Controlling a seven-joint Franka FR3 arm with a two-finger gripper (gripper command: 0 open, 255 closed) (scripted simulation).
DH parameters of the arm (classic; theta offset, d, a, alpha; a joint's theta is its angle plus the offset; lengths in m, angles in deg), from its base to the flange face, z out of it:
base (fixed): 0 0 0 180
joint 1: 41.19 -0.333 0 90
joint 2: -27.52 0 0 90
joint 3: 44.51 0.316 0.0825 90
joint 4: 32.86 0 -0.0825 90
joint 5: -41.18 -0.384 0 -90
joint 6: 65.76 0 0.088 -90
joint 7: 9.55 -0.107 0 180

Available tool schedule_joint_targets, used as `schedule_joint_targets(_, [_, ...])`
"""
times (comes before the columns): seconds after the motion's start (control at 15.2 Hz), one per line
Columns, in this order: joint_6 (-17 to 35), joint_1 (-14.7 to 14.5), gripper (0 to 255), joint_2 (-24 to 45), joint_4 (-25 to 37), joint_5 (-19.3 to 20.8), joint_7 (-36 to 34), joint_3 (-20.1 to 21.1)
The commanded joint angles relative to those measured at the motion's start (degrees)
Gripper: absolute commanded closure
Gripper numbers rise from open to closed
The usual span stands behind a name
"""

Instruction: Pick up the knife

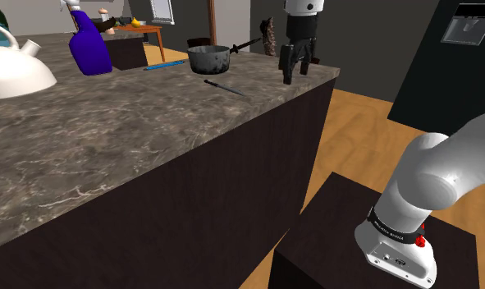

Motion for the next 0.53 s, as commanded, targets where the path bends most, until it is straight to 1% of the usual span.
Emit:
schedule_joint_targets(0.0, [0.1,-0.3,0,4.3,4.2,-0.5,-2.2,1.6])
schedule_joint_targets(0.46, [-0.2,-1.3,0,18.7,18.8,-0.1,-8.9,6.3])
